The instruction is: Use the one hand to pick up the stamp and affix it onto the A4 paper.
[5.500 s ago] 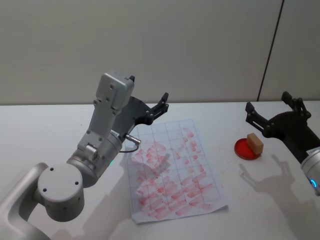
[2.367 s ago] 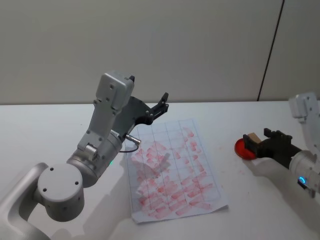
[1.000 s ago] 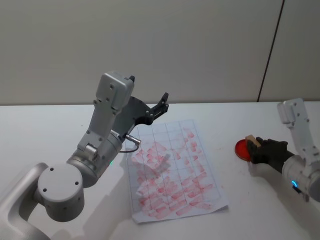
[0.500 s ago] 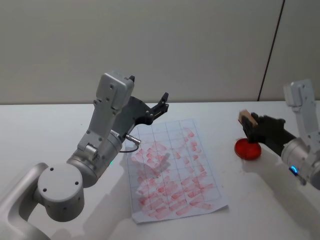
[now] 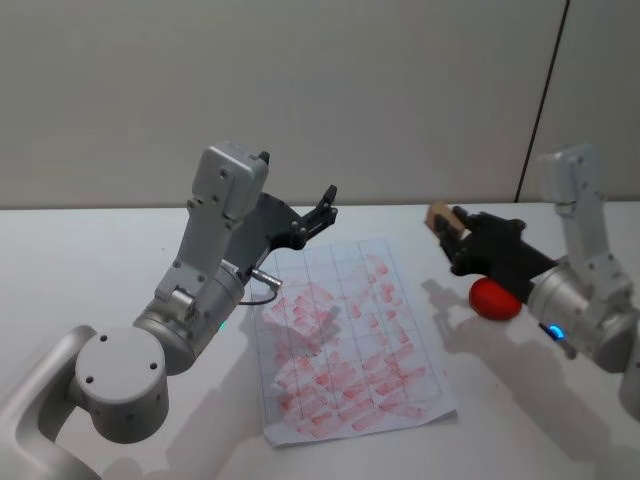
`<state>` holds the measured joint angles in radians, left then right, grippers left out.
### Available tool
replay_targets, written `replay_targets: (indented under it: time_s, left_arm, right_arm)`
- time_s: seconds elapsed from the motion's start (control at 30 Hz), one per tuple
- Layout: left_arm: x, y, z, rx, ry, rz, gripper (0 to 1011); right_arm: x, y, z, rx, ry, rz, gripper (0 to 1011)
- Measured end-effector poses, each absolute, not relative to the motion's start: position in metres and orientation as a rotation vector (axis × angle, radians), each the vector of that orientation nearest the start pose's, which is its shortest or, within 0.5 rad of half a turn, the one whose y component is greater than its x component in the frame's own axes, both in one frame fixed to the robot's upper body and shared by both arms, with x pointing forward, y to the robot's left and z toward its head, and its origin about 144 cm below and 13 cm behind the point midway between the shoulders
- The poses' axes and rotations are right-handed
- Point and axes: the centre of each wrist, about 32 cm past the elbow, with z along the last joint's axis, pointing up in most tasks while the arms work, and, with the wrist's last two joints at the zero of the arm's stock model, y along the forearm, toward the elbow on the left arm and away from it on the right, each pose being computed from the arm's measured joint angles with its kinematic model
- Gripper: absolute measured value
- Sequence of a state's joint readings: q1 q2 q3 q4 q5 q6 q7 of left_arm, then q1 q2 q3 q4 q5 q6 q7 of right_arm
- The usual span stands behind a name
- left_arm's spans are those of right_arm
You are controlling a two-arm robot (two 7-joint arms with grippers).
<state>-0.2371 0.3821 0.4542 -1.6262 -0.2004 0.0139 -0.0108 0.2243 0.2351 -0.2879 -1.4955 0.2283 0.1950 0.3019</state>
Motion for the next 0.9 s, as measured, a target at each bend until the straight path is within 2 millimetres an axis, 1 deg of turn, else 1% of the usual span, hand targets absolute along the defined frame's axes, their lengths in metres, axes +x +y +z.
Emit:
replay_targets:
  time_s: [0.17, 0.4, 0.5, 0.9]
  left_arm:
    - [0.492, 0.198, 1.204, 0.061, -0.268, 1.124, 1001]
    - [0.492, 0.198, 1.204, 0.061, -0.268, 1.124, 1001]
    - [0.492, 0.198, 1.204, 0.061, -0.268, 1.124, 1001]
    - [0.492, 0.198, 1.204, 0.061, -0.268, 1.124, 1001]
  right_arm:
    - [0.514, -0.199, 1.174, -0.145, 0.063, -0.967, 225]
    - [0.517, -0.186, 1.163, -0.185, 0.084, -0.936, 225]
    - [0.519, -0.179, 1.155, -0.211, 0.101, -0.922, 225]
    - [0.525, -0.165, 1.135, -0.254, 0.131, -0.884, 225]
